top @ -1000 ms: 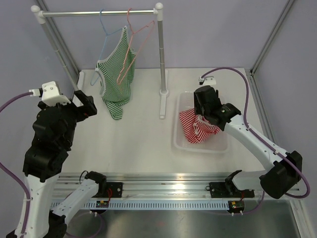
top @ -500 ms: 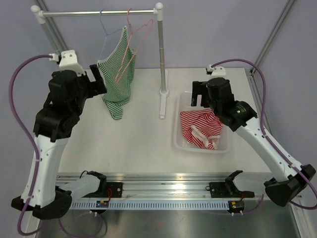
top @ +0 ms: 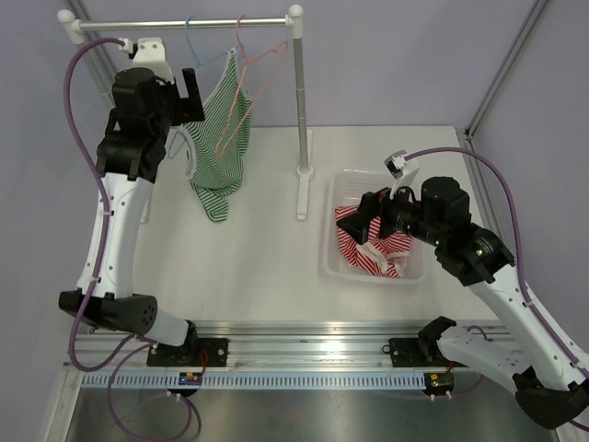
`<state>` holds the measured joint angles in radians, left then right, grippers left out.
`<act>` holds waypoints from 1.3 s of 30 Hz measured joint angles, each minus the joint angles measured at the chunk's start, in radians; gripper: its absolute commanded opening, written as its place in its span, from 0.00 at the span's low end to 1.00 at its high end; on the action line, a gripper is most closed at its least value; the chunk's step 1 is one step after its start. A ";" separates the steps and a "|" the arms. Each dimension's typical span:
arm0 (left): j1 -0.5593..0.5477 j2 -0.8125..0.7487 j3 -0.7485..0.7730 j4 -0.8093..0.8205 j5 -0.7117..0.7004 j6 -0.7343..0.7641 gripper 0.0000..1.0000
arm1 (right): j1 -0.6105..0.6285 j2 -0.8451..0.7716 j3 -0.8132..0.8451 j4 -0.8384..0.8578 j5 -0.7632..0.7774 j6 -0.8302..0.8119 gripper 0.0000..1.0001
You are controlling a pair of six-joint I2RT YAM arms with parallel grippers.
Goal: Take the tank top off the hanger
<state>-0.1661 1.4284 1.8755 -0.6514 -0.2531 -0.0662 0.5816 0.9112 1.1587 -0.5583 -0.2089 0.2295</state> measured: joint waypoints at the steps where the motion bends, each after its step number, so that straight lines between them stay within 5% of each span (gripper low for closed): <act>1: 0.007 0.025 0.016 0.012 0.024 0.009 0.99 | 0.000 -0.002 -0.010 0.001 -0.032 0.003 0.99; 10: 0.066 0.311 0.231 0.031 0.163 0.089 0.94 | 0.000 -0.070 -0.104 0.000 -0.198 0.044 0.99; 14: 0.080 0.377 0.281 0.001 0.200 0.104 0.54 | 0.000 -0.103 -0.129 0.001 -0.221 0.060 1.00; 15: 0.081 0.388 0.289 -0.006 0.213 0.107 0.37 | 0.000 -0.106 -0.133 0.001 -0.225 0.063 0.99; 21: 0.083 0.395 0.296 -0.014 0.264 0.108 0.01 | 0.000 -0.091 -0.155 0.015 -0.241 0.080 0.99; 39: 0.083 0.330 0.369 -0.112 0.270 0.072 0.00 | 0.000 -0.041 -0.175 0.060 -0.270 0.091 0.99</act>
<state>-0.0830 1.7588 2.2440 -0.7635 0.0166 0.0063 0.5816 0.8703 0.9836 -0.4984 -0.4786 0.3206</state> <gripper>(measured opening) 0.026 0.987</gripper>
